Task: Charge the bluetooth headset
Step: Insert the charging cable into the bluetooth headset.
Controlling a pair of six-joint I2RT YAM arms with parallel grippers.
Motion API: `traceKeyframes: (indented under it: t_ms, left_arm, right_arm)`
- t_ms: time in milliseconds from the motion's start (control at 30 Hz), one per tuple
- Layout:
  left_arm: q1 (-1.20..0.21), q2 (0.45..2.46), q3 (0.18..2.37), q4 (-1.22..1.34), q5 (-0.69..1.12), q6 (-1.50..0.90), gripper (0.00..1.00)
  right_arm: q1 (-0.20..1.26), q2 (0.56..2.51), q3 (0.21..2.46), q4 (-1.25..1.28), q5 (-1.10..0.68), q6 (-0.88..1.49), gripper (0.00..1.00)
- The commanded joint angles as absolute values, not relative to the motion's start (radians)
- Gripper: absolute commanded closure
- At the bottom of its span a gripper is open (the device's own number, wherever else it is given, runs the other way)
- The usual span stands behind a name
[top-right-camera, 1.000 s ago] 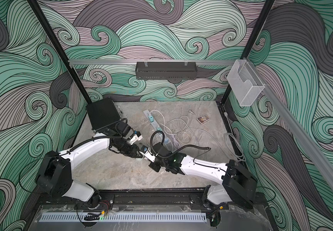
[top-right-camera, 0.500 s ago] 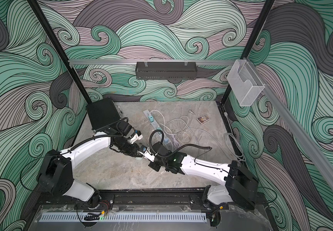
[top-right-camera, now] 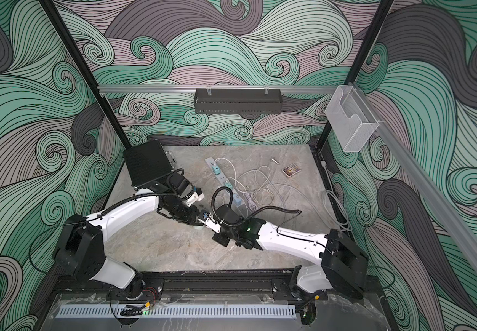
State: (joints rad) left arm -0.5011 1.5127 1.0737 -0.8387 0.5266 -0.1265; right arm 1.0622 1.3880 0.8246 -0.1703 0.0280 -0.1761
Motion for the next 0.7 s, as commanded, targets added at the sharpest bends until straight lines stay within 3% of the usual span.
traceKeyframes:
  t_ms: [0,667]
  left_arm:
    - [-0.51,1.526,1.117,-0.877,0.529,-0.112,0.86]
    - [-0.522,1.532,1.127,-0.864,0.546,-0.126,0.86]
  right_arm:
    - [1.065,1.391,0.852,-0.179,0.048,-0.178,1.0]
    - [1.067,1.401,0.855,-0.169,0.044,-0.174,1.0]
